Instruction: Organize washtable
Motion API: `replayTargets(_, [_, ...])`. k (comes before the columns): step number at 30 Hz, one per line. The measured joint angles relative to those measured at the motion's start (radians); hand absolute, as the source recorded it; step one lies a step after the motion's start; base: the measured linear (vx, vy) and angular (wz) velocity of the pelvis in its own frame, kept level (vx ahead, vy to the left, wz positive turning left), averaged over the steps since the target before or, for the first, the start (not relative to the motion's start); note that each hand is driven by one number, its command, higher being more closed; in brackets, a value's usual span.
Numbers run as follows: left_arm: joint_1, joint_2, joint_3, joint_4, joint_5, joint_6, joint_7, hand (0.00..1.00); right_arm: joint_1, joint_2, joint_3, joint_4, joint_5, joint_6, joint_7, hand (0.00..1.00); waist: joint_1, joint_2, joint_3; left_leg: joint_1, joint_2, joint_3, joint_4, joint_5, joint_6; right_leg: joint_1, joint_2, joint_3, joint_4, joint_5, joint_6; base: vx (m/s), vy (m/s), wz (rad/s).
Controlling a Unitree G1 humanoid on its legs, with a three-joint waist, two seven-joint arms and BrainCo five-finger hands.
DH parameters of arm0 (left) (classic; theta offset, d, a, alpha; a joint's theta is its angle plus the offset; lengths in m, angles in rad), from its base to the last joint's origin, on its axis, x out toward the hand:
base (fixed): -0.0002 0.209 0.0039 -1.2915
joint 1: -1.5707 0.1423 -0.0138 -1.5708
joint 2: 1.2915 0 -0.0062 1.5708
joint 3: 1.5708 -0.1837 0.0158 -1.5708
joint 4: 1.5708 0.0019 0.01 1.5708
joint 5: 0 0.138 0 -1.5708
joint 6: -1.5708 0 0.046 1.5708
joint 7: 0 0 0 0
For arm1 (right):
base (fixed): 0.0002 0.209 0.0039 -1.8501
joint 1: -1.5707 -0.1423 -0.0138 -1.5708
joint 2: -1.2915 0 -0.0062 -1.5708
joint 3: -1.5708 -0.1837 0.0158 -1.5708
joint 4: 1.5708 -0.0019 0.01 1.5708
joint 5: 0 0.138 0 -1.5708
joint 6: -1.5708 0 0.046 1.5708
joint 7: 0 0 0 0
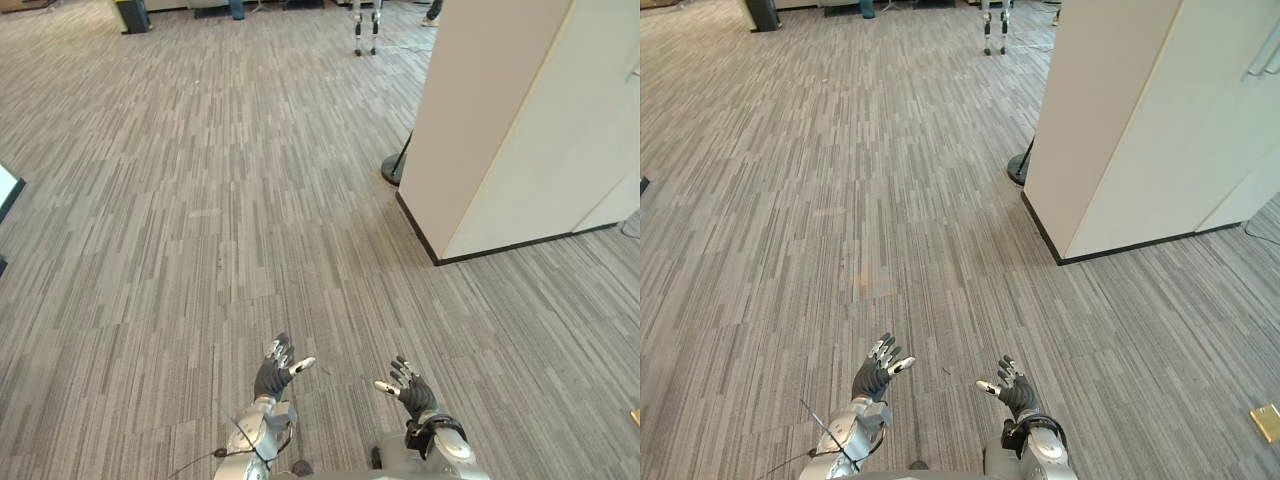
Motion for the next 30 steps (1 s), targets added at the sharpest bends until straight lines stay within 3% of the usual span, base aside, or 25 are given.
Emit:
replayTargets(1, [0.009, -0.005, 0.002, 0.000, 0.000, 0.000, -0.001, 0.00, -0.003, -0.011, 0.000, 0.000, 0.003, 0.000, 0.001, 0.00, 0.001, 0.015, -0.004, -0.010, 0.017, -0.002, -0.002, -0.002, -0.005, 0.009, 0.015, -0.007, -0.038, 0.012, 0.000, 0.13, -0.068, -0.06])
replayTargets(2, [0.010, 0.009, -0.026, 0.047, 0.000, 0.000, -0.020, 0.00, 0.000, 0.003, 0.017, 0.016, 0.018, 0.000, 0.002, 0.00, -0.020, 0.026, -0.018, 0.025, 0.052, 0.002, -0.033, -0.011, -0.036, 0.154, 0.048, -0.005, -0.305, 0.138, -0.009, 0.04, -0.037, -0.01])
replayTargets(12, [0.043, 0.009, 0.036, 0.046, 0.002, 0.000, -0.011, 0.00, 0.007, 0.005, -0.026, 0.031, 0.064, 0.000, 0.000, 0.00, -0.011, 0.002, -0.025, -0.042, 0.055, 0.002, -0.023, -0.016, -0.040, 0.101, 0.042, -0.037, -0.327, 0.136, -0.010, 0.00, -0.005, 0.01])
replayTargets(15, [0.071, 0.007, 0.081, 0.040, 0.040, -0.001, 0.002, 0.00, 0.022, 0.003, -0.080, 0.040, 0.091, 0.000, -0.007, 0.00, 0.027, 0.003, -0.020, -0.071, 0.072, 0.000, 0.033, -0.049, -0.036, 0.087, 0.027, -0.132, -0.299, 0.100, -0.019, 0.05, 0.001, 0.07])
replayTargets(18, [0.111, -0.002, 0.117, 0.004, 0.068, -0.001, 0.021, 0.00, 0.029, 0.002, -0.120, 0.038, 0.099, -0.003, -0.025, 0.00, 0.048, 0.017, -0.019, -0.101, 0.072, -0.038, 0.110, -0.111, -0.028, 0.061, -0.016, -0.258, -0.173, 0.009, -0.012, 0.10, 0.057, 0.42])
replayTargets(19, [0.118, -0.005, 0.122, -0.027, 0.076, -0.002, 0.026, 0.00, 0.040, -0.004, -0.127, 0.038, 0.104, -0.004, -0.027, 0.00, 0.049, 0.008, -0.012, -0.109, 0.065, -0.067, 0.141, -0.134, -0.033, 0.049, -0.038, -0.291, -0.107, -0.037, -0.008, 0.17, 0.081, 0.86])
replayTargets(22, [0.122, -0.014, 0.120, -0.058, 0.074, -0.004, 0.039, 0.00, 0.064, -0.006, -0.158, 0.036, 0.104, -0.005, -0.042, 0.00, 0.065, 0.010, -0.008, -0.109, 0.048, -0.131, 0.166, -0.187, -0.004, 0.009, -0.103, -0.348, 0.113, -0.092, -0.061, 0.18, 0.094, 0.65])
replayTargets(23, [0.122, -0.011, 0.120, -0.060, 0.074, -0.003, 0.043, 0.00, 0.069, -0.003, -0.154, 0.025, 0.105, -0.005, -0.041, 0.00, 0.059, 0.012, -0.003, -0.087, 0.046, -0.148, 0.164, -0.202, 0.008, -0.050, -0.128, -0.337, 0.279, -0.083, -0.102, 0.24, 0.114, 0.32])
replayTargets(24, [0.119, -0.003, 0.116, -0.063, 0.073, -0.001, 0.045, 0.00, 0.083, 0.007, -0.160, -0.001, 0.106, -0.016, -0.041, 0.00, 0.055, 0.021, 0.017, -0.044, 0.052, -0.170, 0.160, -0.217, 0.012, -0.141, -0.115, -0.309, 0.428, -0.130, -0.106, 0.25, 0.081, 0.30])
replayTargets(26, [0.107, 0.025, 0.100, -0.062, 0.073, -0.001, 0.048, 0.00, 0.088, 0.011, -0.160, -0.007, 0.116, -0.020, -0.041, 0.00, 0.051, 0.023, 0.017, -0.025, 0.070, -0.178, 0.160, -0.239, 0.008, -0.187, -0.077, -0.288, 0.396, -0.160, -0.095, 0.26, 0.005, 0.16])
replayTargets(27, [0.082, 0.047, 0.084, -0.061, 0.073, -0.002, 0.046, 0.00, 0.089, 0.016, -0.160, -0.007, 0.134, -0.022, -0.040, 0.00, 0.038, 0.009, 0.027, -0.009, 0.079, -0.195, 0.150, -0.257, 0.005, -0.232, -0.038, -0.256, 0.293, -0.146, -0.062, 0.46, -0.073, 0.42])
replayTargets(28, [0.042, 0.056, 0.069, -0.049, 0.073, -0.001, 0.044, 0.00, 0.100, 0.026, -0.172, -0.007, 0.145, -0.022, -0.039, 0.00, 0.030, -0.006, 0.044, 0.023, 0.080, -0.221, 0.117, -0.263, 0.002, -0.261, -0.016, -0.215, 0.123, -0.075, -0.010, 0.50, -0.102, 0.71])
replayTargets(30, [-0.039, 0.054, 0.044, -0.022, 0.074, -0.002, 0.043, 0.00, 0.124, 0.050, -0.217, -0.006, 0.165, -0.018, -0.042, 0.00, 0.003, -0.018, 0.075, 0.095, 0.078, -0.294, 0.069, -0.296, -0.002, -0.289, -0.031, -0.157, -0.107, 0.075, 0.069, 0.51, -0.179, 1.03])
